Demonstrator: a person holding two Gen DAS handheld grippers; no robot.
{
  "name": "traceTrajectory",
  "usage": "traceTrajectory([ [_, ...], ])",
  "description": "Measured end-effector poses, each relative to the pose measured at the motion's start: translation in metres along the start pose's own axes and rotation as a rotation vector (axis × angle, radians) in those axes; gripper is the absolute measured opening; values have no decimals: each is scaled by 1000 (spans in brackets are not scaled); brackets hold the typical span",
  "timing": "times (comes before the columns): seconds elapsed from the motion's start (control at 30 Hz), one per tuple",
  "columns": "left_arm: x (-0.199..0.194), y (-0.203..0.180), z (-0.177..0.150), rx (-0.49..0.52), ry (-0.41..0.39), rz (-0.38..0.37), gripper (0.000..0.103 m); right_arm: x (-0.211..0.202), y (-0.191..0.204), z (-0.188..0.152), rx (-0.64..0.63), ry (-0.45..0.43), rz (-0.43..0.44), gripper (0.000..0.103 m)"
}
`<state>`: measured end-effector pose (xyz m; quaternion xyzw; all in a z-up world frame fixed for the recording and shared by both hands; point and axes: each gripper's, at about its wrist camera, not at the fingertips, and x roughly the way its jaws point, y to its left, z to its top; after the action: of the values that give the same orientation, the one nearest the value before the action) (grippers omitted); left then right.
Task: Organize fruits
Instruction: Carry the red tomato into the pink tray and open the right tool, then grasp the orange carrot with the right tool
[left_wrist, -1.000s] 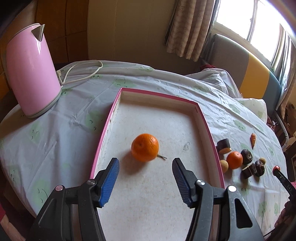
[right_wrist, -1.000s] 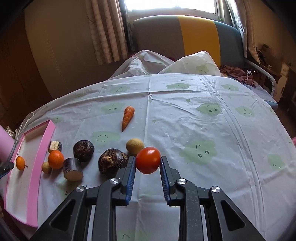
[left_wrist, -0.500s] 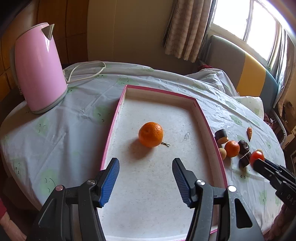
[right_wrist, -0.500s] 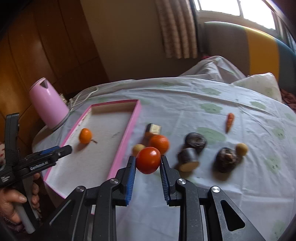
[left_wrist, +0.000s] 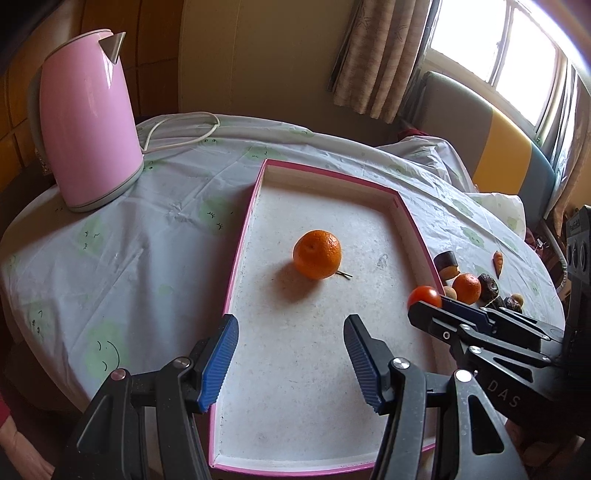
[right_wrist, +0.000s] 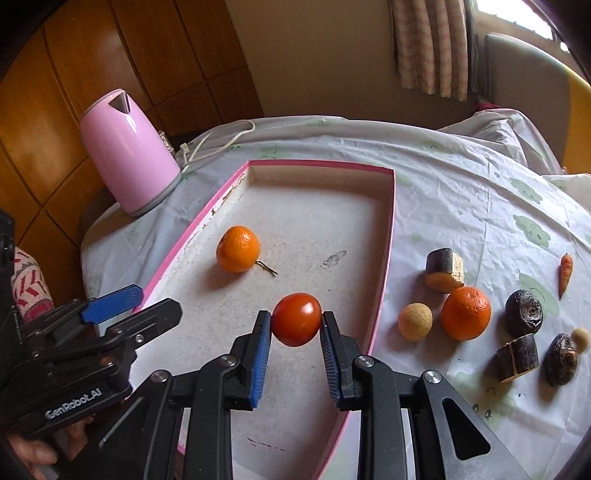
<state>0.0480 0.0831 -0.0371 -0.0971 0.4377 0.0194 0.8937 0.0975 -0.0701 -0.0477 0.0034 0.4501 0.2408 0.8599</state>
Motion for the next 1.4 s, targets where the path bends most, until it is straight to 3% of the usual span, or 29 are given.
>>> traceTrajectory([
  [0.17, -2, -3, -1, 11, -7, -9, 60, -6, -2, -3, 16, -18, -14, 37],
  [0.53, -2, -16, -5, 45, -1, -39, 60, -37, -19, -12, 85, -111, -73, 41],
  [1.0, -3, -46, -13, 102, 21, -102, 60, -81, -98, -53, 294, -152, -196, 45],
  [1.4, -7, -97, -27, 287, 33, -246, 60, -109, -165, -66, 416, -184, -315, 46],
])
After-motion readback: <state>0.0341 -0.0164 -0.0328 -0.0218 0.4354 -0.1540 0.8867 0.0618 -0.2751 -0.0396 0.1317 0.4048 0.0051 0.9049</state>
